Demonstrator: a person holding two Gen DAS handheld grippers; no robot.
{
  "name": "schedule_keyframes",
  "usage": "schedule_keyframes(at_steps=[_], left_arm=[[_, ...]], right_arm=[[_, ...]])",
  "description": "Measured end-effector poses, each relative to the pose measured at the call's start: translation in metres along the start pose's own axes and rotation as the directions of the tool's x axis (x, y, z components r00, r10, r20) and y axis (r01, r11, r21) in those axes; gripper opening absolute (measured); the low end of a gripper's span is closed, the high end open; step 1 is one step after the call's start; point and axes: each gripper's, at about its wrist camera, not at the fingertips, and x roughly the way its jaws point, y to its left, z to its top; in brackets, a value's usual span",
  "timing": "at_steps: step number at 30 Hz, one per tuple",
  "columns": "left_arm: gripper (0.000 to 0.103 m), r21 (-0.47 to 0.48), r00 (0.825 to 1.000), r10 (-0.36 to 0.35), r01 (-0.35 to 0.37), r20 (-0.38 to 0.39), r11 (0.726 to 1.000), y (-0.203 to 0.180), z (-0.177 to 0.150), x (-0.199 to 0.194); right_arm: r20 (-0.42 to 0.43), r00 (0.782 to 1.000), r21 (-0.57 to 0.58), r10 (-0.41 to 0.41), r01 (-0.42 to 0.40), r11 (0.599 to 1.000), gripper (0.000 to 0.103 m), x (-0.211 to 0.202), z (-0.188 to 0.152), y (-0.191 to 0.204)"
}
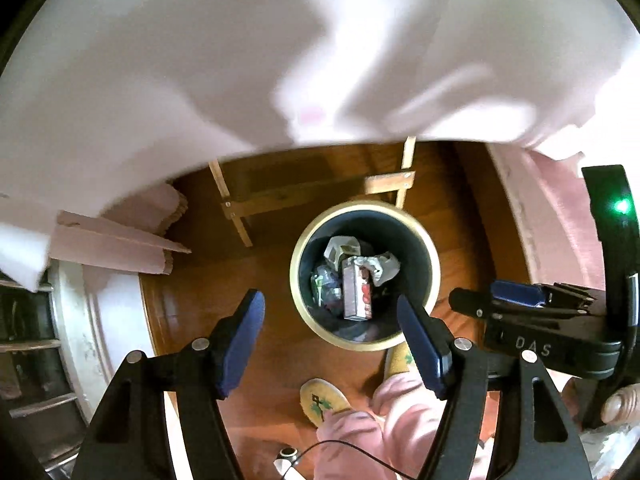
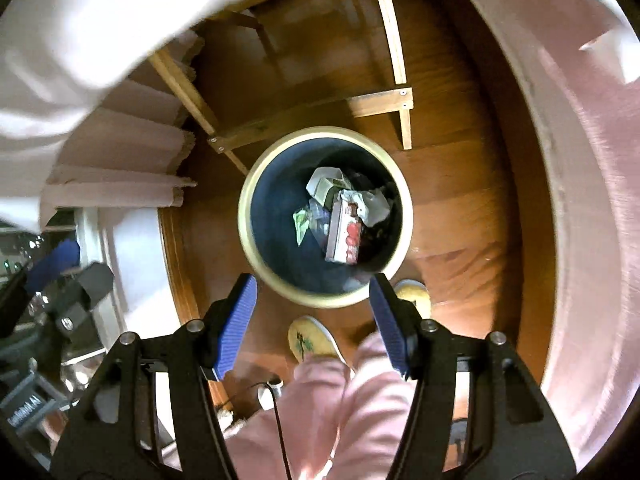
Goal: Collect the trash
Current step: 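Open both tools to drop the bottle and green packet into the bin, then raise both tools back up toward the table items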
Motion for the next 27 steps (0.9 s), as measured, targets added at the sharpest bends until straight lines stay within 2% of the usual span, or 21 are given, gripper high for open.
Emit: schedule_keyframes(at_steps=[6,9,12,16,20,22,25,27], left_arm=[[0.070,0.052,0.998,-0.022,0.019,0.050,0.998,-0.009,0.004,-0.087],[0.070,0.053,0.996,-0.023,0.019,0.088,0.998,-0.008,0.012,-0.130],[0.070,0.056,0.991,-0.023,0.016,0.130,0.998,-0.007,0.025,-0.174],[0.070,0.064,0.981,-0.002,-0.011,0.196,0.998,-0.008,0.043,-0.223],[0.070,0.065,0.966,0.023,-0.041,0.258,0.997,-0.010,0.061,-0.274],[0.070,0.056,0.955,0.062,-0.082,0.289,0.995,-0.013,0.070,-0.297],[0.070,0.031,0.934,0.110,-0.128,0.340,0.991,-0.016,0.086,-0.332],[0.070,0.011,0.927,0.124,-0.137,0.354,0.991,-0.016,0.093,-0.347]], right_arm=[[0.018,1.000,-0.028,0.008,-0.007,1.000,0.056,-0.073,-0.014,0.025],[0.031,0.999,-0.080,-0.009,0.012,0.997,0.056,-0.112,-0.012,0.044],[0.067,0.998,-0.132,-0.014,0.023,0.991,0.056,-0.152,-0.008,0.061],[0.141,0.990,-0.190,0.023,0.004,0.982,0.055,-0.212,0.003,0.080],[0.206,0.976,-0.226,0.065,-0.017,0.974,0.053,-0.266,0.014,0.091],[0.241,0.966,-0.243,0.097,-0.036,0.969,0.053,-0.292,0.020,0.093],[0.301,0.943,-0.270,0.145,-0.062,0.961,0.053,-0.327,0.030,0.091],[0.346,0.922,-0.286,0.172,-0.070,0.956,0.053,-0.352,0.038,0.088]])
